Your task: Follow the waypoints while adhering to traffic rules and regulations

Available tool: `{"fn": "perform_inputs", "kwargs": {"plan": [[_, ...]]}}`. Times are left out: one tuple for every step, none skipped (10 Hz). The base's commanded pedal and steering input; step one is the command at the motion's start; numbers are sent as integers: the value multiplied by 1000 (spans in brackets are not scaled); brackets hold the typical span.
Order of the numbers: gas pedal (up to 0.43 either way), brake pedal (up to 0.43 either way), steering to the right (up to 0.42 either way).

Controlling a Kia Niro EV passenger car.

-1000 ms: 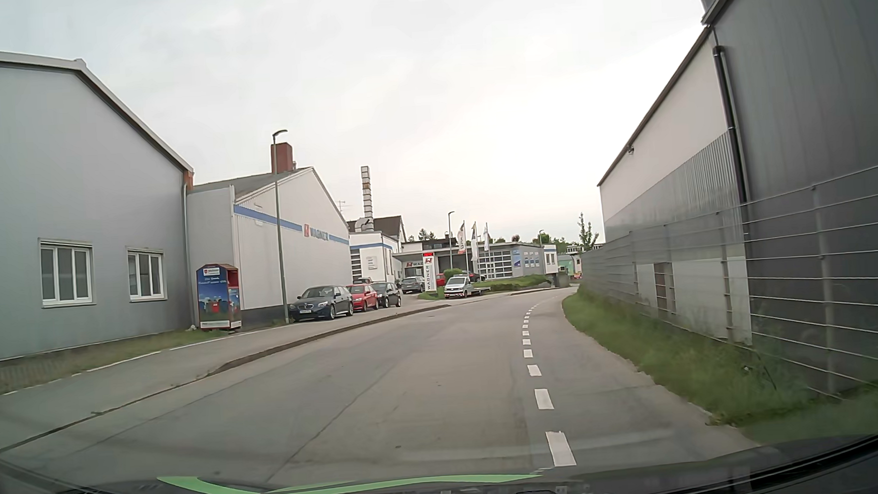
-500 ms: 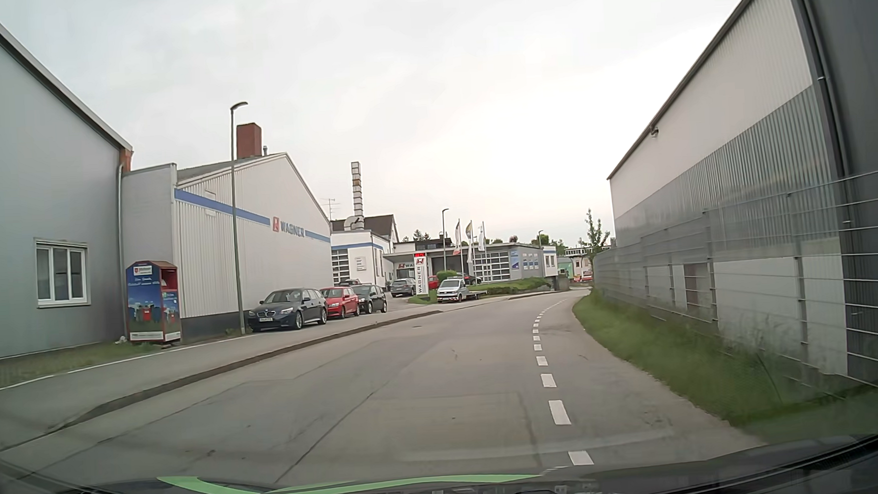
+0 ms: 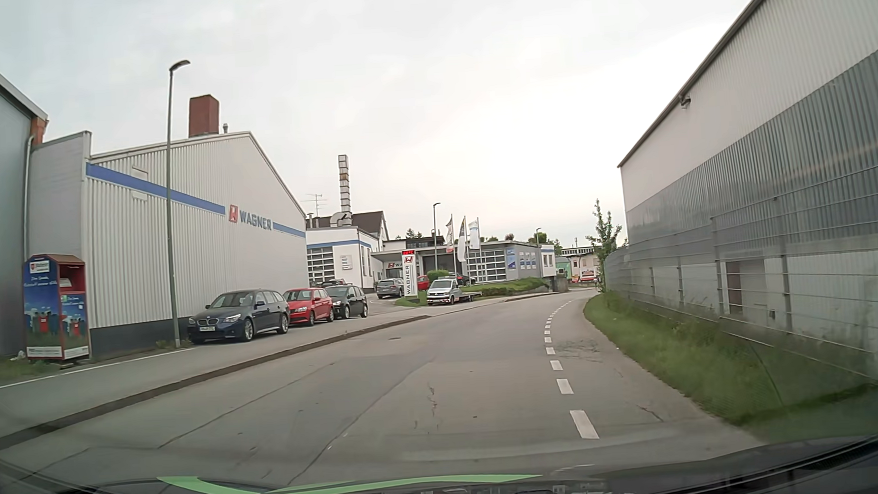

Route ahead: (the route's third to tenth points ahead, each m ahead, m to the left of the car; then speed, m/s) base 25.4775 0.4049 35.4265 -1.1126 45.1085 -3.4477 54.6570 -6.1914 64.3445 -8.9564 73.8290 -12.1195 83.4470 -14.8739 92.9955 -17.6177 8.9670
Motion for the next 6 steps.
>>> {"fn": "perform_inputs", "kwargs": {"plan": [[67, 0, 10], [67, 0, 12], [67, 0, 14], [67, 0, 15], [67, 0, 15], [67, 0, 18]]}}
